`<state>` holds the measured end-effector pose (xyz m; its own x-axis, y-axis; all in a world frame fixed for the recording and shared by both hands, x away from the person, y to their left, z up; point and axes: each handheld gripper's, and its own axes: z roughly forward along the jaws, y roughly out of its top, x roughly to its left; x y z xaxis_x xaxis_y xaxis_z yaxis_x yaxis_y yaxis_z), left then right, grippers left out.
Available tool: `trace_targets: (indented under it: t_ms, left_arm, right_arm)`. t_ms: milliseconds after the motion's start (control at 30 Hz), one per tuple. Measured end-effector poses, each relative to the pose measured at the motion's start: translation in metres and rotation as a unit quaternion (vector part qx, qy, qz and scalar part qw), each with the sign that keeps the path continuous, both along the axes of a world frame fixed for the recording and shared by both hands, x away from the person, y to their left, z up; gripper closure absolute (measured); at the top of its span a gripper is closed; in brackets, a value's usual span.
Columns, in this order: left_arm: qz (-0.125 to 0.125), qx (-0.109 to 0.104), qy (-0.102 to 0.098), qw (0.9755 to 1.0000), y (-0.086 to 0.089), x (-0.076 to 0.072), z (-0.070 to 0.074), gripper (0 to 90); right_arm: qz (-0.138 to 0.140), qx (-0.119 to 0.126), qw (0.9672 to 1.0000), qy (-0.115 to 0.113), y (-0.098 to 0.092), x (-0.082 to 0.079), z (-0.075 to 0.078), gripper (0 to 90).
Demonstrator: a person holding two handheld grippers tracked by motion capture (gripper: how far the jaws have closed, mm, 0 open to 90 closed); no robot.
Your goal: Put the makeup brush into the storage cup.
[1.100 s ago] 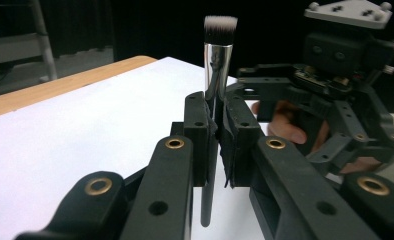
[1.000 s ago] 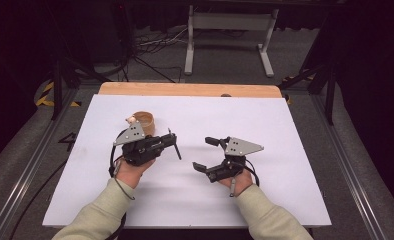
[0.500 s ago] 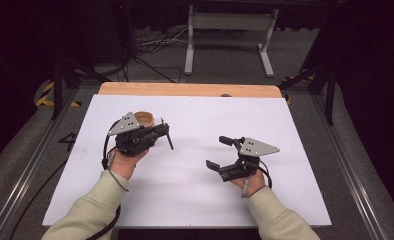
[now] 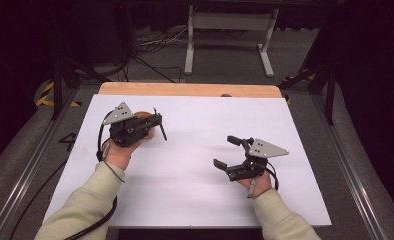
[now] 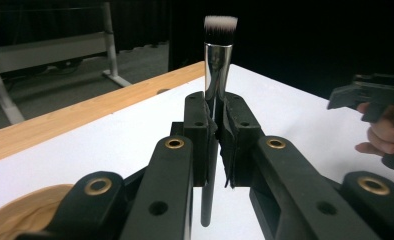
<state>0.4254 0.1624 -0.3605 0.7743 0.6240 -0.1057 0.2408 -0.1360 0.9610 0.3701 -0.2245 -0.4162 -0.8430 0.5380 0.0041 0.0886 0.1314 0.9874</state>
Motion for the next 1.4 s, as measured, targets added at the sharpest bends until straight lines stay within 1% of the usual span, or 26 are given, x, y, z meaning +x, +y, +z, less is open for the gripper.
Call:
trace_targets:
  t_ms: [100, 233, 300, 367, 467, 567, 633, 667, 733, 800, 833, 900, 933, 1100, 1167, 1200, 1267, 1400]
  left_arm:
    - [0.006, -0.003, 0.001, 1.0000, 0.003, 0.002, 0.002, 82.6]
    - [0.018, -0.005, -0.007, 0.9998, 0.008, 0.004, 0.005, 82.6]
    - [0.032, -0.002, -0.009, 0.9994, 0.010, 0.006, 0.005, 82.6]
    - [0.043, -0.003, -0.008, 0.9990, 0.013, 0.007, 0.006, 82.6]
    - [0.052, -0.009, -0.008, 0.9986, 0.015, 0.008, 0.007, 82.6]
    - [0.060, -0.003, -0.014, 0.9981, 0.016, 0.009, 0.009, 82.6]
    - [0.070, -0.002, -0.017, 0.9974, 0.016, 0.009, 0.011, 82.6]
    - [0.072, -0.001, -0.017, 0.9973, 0.017, 0.010, 0.012, 82.6]
    - [0.084, -0.001, -0.014, 0.9964, 0.018, 0.012, 0.013, 82.4]
    - [0.087, 0.001, -0.015, 0.9961, 0.019, 0.012, 0.013, 82.5]
    - [0.097, 0.005, -0.019, 0.9951, 0.019, 0.013, 0.013, 82.4]
    - [0.105, 0.003, -0.018, 0.9943, 0.020, 0.014, 0.012, 82.5]
    - [0.105, 0.003, -0.018, 0.9943, 0.020, 0.014, 0.012, 82.5]
    - [0.127, -0.004, -0.013, 0.9918, 0.025, 0.017, 0.012, 82.5]
    - [0.128, -0.006, -0.013, 0.9917, 0.026, 0.018, 0.012, 82.4]
    - [0.130, -0.003, -0.017, 0.9913, 0.027, 0.019, 0.012, 82.4]
    - [0.132, -0.003, -0.017, 0.9911, 0.027, 0.019, 0.012, 82.4]
    - [0.143, -0.003, -0.019, 0.9895, 0.030, 0.020, 0.012, 82.4]
  right_arm:
    - [-0.003, 0.000, 1.0000, 0.001, -0.001, 0.000, -0.001, 4.9]
    - [-0.001, 0.001, 1.0000, 0.006, -0.003, 0.001, -0.003, 3.8]
    - [-0.003, 0.001, 1.0000, 0.006, -0.003, 0.002, -0.005, 3.8]
    - [-0.003, 0.001, 1.0000, 0.008, -0.004, 0.002, -0.006, 3.8]
    - [0.000, 0.005, 0.9999, 0.009, -0.004, 0.002, -0.006, 3.8]
    - [0.000, 0.008, 0.9999, 0.008, -0.004, 0.003, -0.005, 3.8]
    - [-0.001, 0.007, 0.9999, 0.009, -0.004, 0.003, -0.006, 3.8]
    - [-0.001, 0.008, 0.9999, 0.009, -0.004, 0.003, -0.006, 3.8]
    - [-0.001, 0.009, 0.9999, 0.009, -0.004, 0.003, -0.006, 3.8]
    - [0.001, 0.014, 0.9998, 0.012, -0.004, 0.004, -0.006, 3.8]
    - [0.000, 0.015, 0.9998, 0.012, -0.004, 0.004, -0.006, 3.8]
    - [0.001, 0.014, 0.9998, 0.012, -0.005, 0.004, -0.007, 3.8]
    - [0.001, 0.014, 0.9998, 0.012, -0.005, 0.004, -0.007, 3.8]
    - [0.001, 0.013, 0.9998, 0.013, -0.005, 0.004, -0.007, 3.8]
    - [0.002, 0.015, 0.9998, 0.014, -0.005, 0.004, -0.007, 3.8]
    - [0.002, 0.016, 0.9998, 0.014, -0.005, 0.004, -0.007, 3.8]
    - [0.003, 0.016, 0.9998, 0.014, -0.005, 0.004, -0.008, 3.8]
    - [0.003, 0.017, 0.9997, 0.017, -0.005, 0.004, -0.008, 3.8]
